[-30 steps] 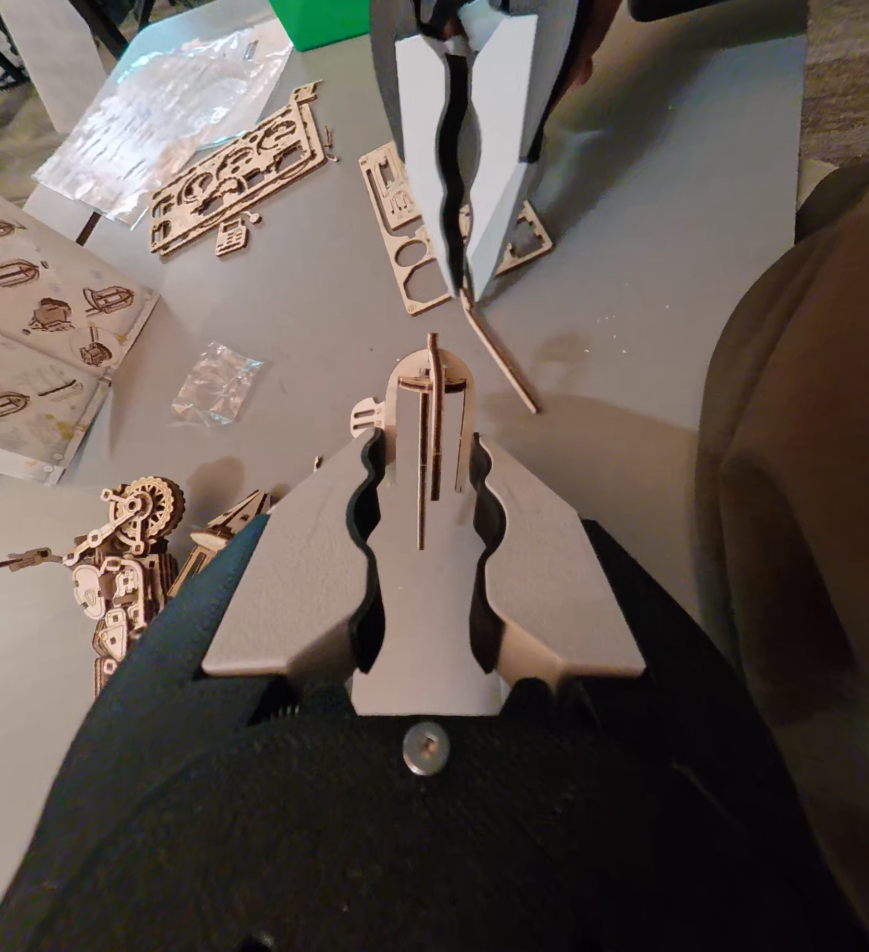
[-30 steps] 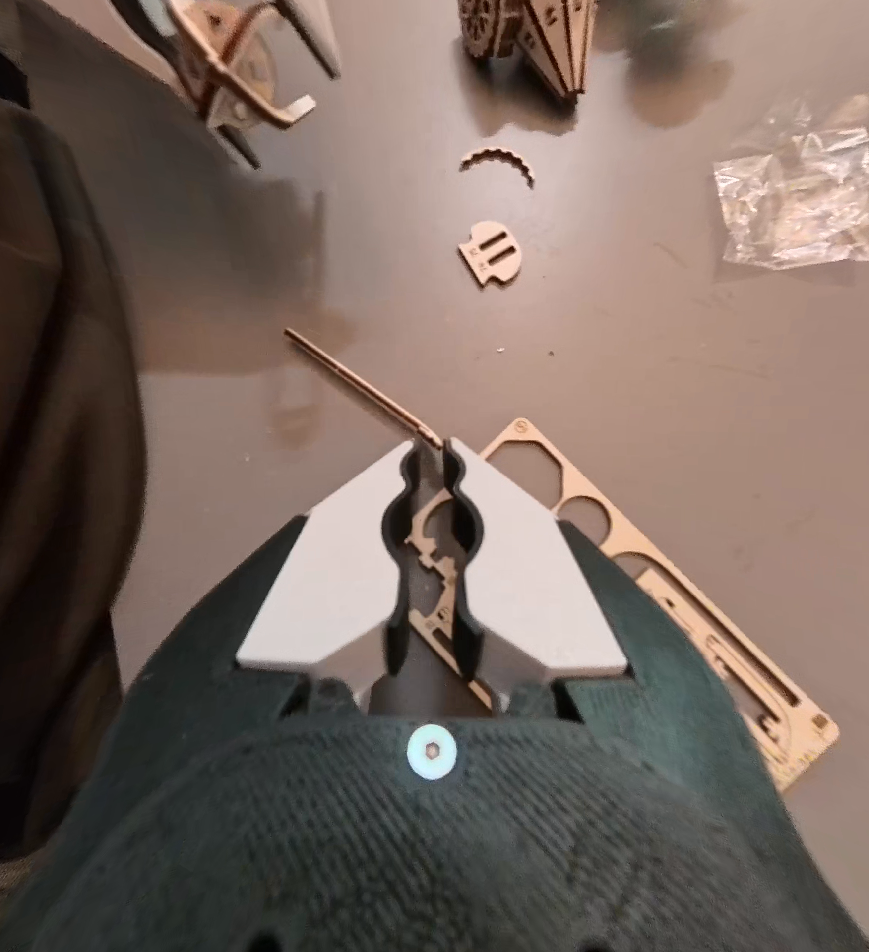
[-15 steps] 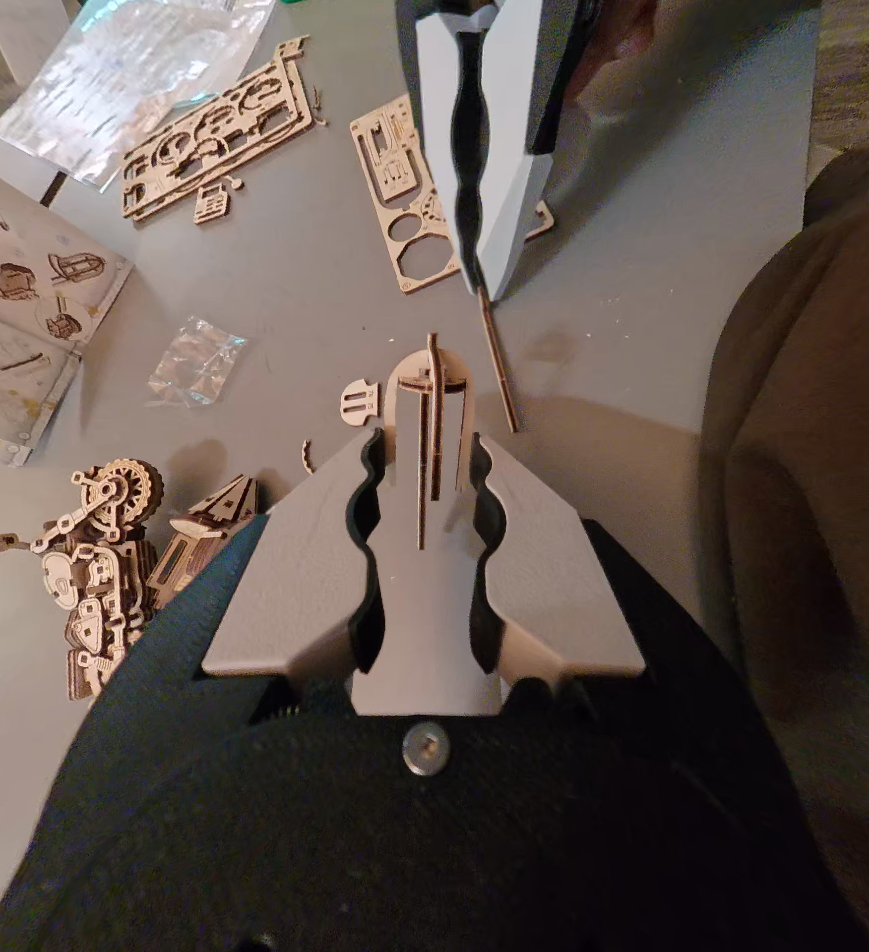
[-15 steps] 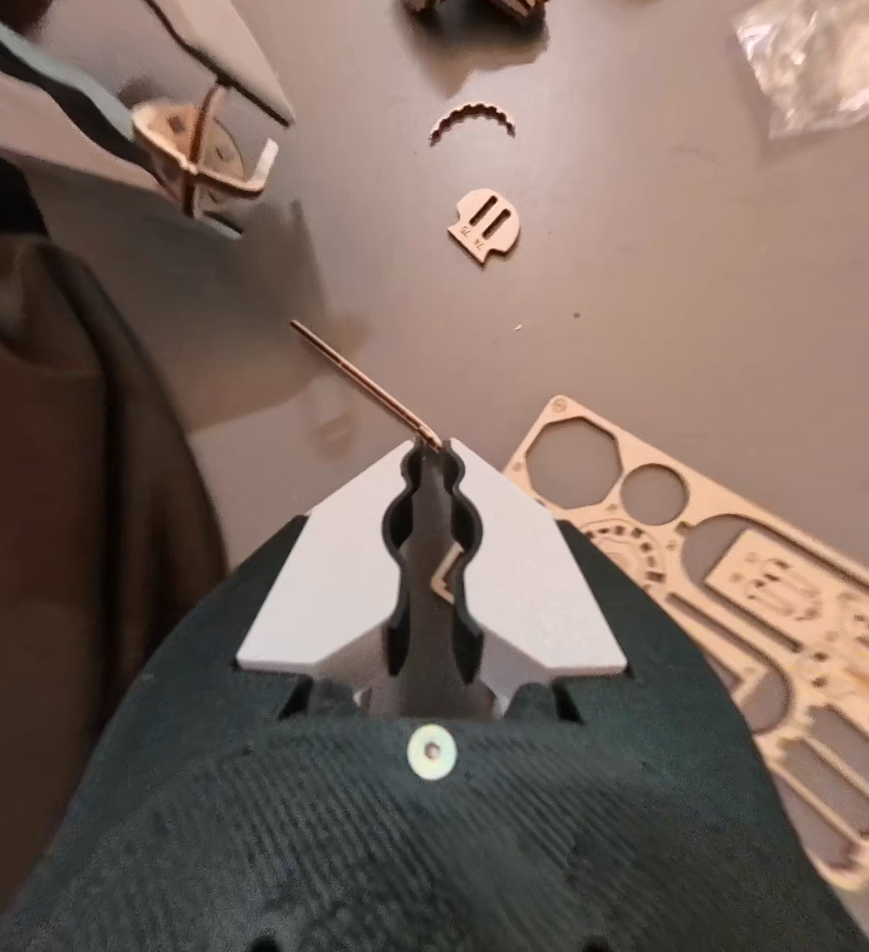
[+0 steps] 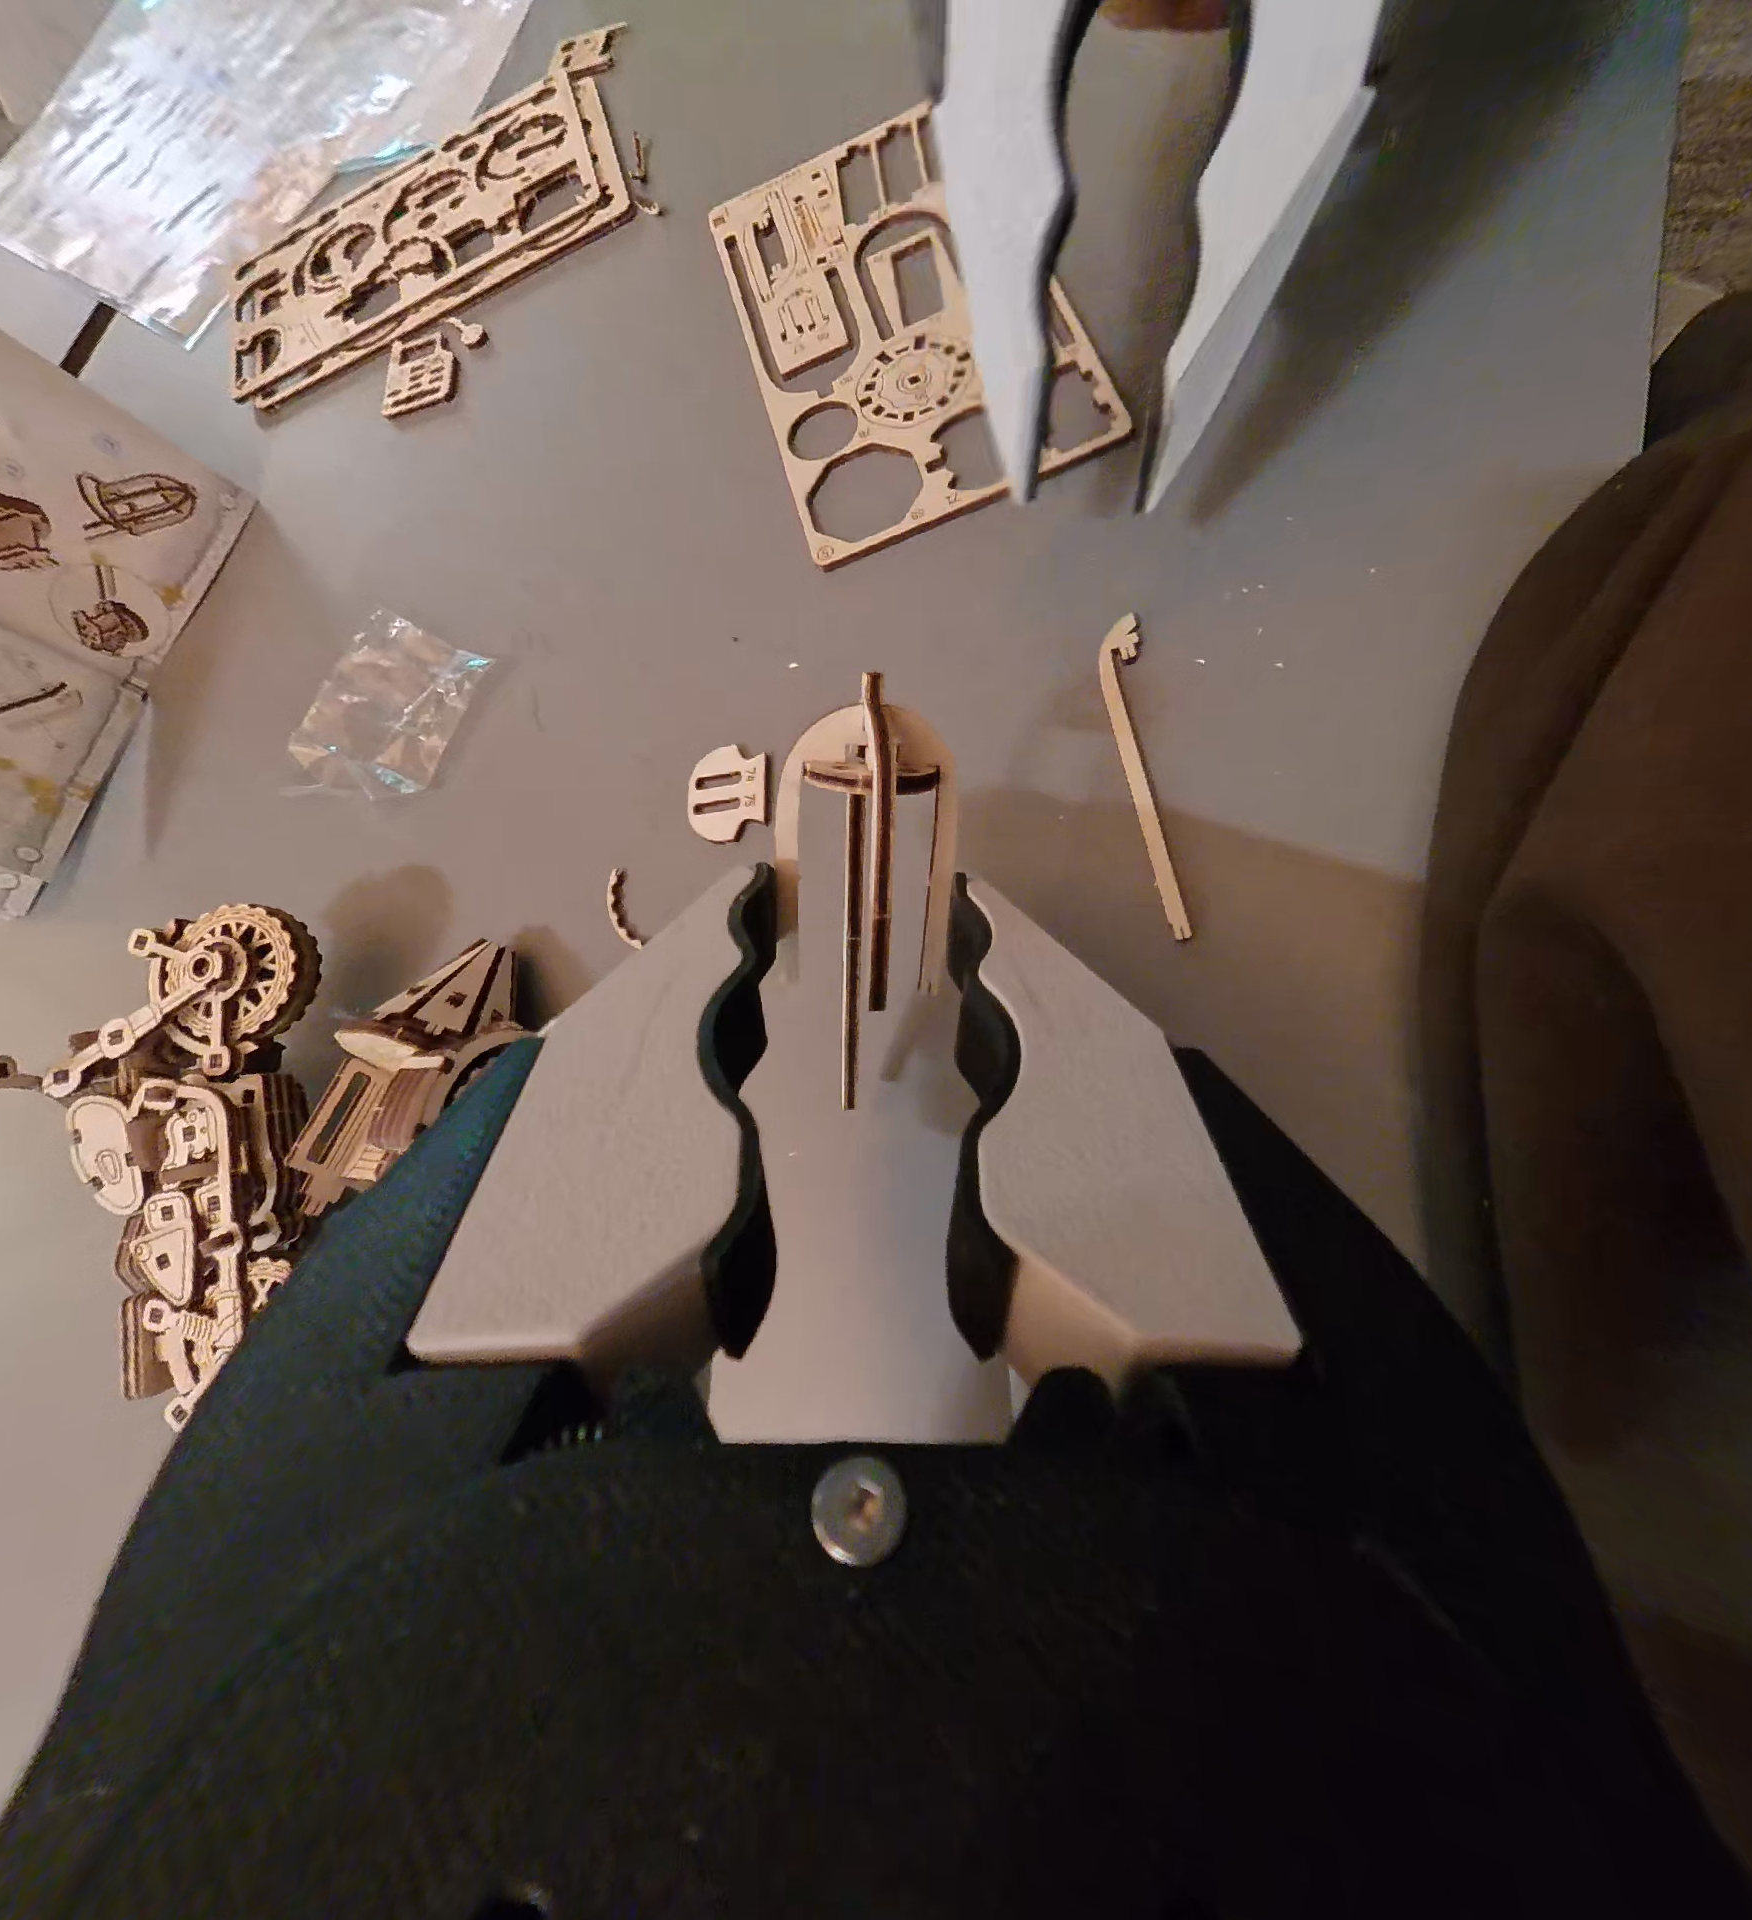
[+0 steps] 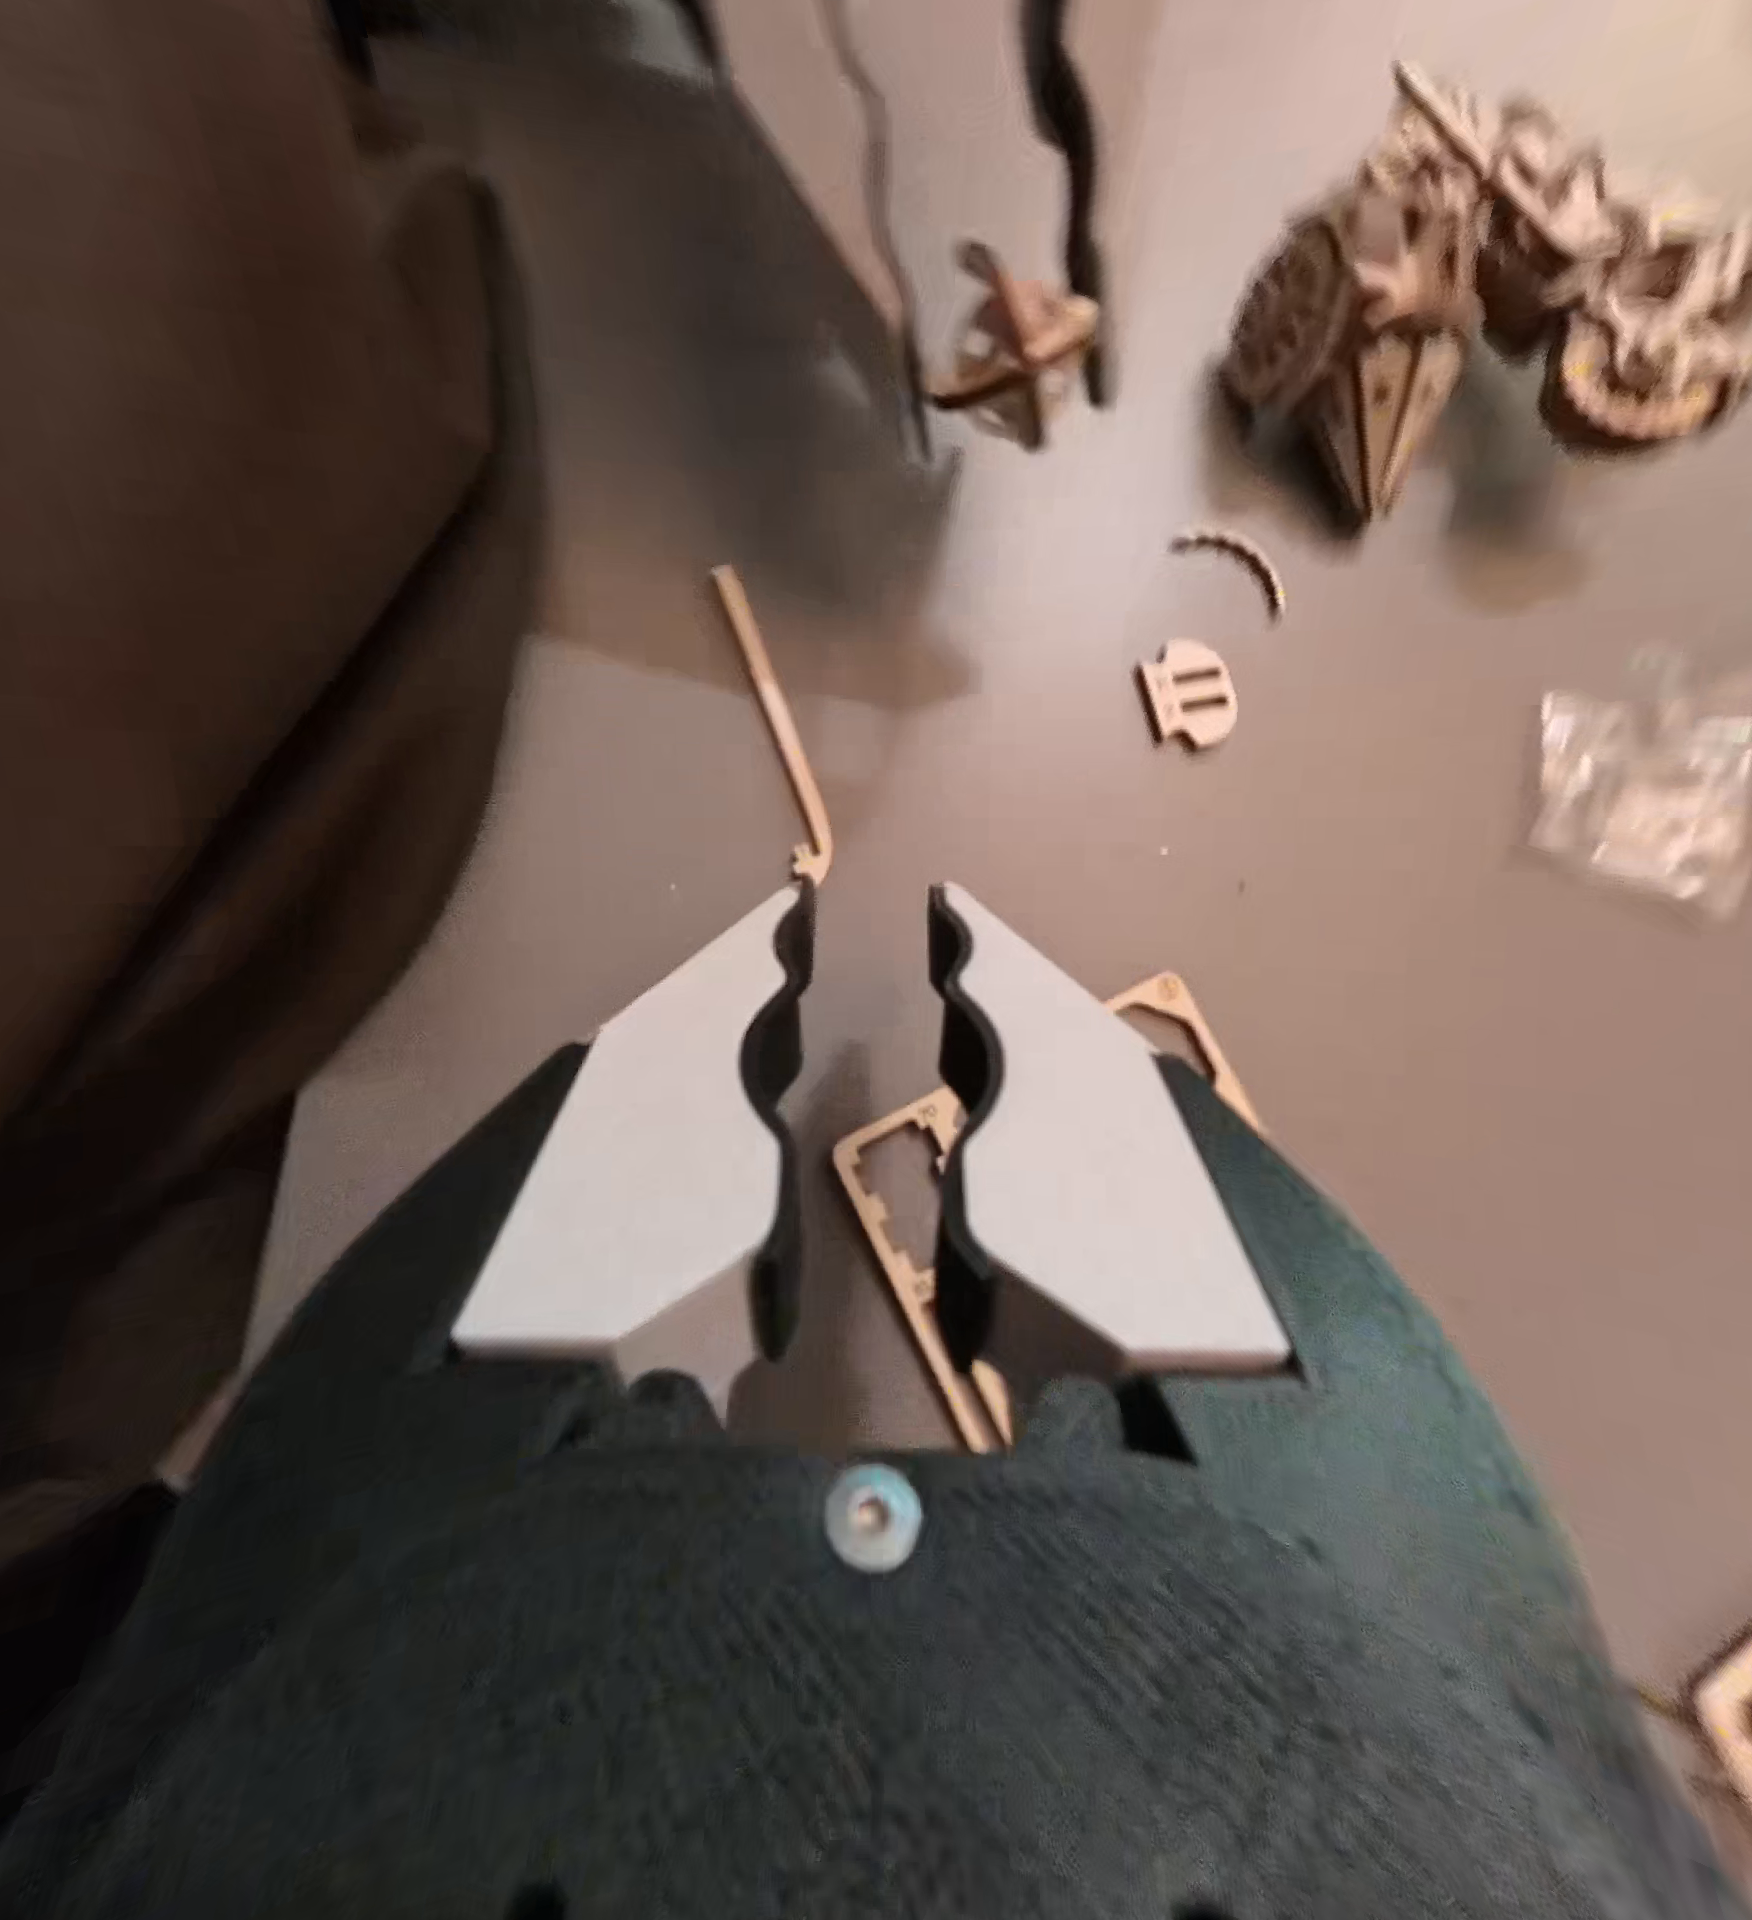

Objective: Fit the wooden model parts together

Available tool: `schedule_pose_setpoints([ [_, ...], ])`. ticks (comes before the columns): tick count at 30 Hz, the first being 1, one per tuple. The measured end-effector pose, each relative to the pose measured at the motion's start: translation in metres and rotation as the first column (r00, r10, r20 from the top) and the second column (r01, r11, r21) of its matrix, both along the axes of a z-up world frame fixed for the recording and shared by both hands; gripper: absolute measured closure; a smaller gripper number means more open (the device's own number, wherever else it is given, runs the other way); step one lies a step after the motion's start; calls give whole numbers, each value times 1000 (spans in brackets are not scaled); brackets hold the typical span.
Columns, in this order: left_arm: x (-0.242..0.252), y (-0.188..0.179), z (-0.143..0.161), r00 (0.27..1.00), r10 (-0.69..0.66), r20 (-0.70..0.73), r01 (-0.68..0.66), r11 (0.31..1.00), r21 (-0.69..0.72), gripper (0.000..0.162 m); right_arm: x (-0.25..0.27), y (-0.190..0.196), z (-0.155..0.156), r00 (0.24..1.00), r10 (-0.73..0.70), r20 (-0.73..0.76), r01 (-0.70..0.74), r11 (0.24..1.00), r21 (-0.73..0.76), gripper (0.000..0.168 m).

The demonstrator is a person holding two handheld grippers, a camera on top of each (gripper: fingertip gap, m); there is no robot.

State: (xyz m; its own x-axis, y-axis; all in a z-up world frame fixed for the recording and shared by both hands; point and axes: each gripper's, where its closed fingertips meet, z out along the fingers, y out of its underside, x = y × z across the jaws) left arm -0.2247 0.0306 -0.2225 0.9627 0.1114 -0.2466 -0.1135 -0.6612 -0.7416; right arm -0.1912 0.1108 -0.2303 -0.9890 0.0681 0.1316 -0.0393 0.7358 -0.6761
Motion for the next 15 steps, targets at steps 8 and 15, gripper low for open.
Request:
schedule_pose_setpoints([
  [8,8,3,-2,998,-24,50,24,1000,2,129,12,-10,-25,985,160,69,-164,985,48,146],
  [15,20,-9,-35,989,10,150,22,977,-212,128,9,-21,-29,976,78,204,-85,996,25,161],
])
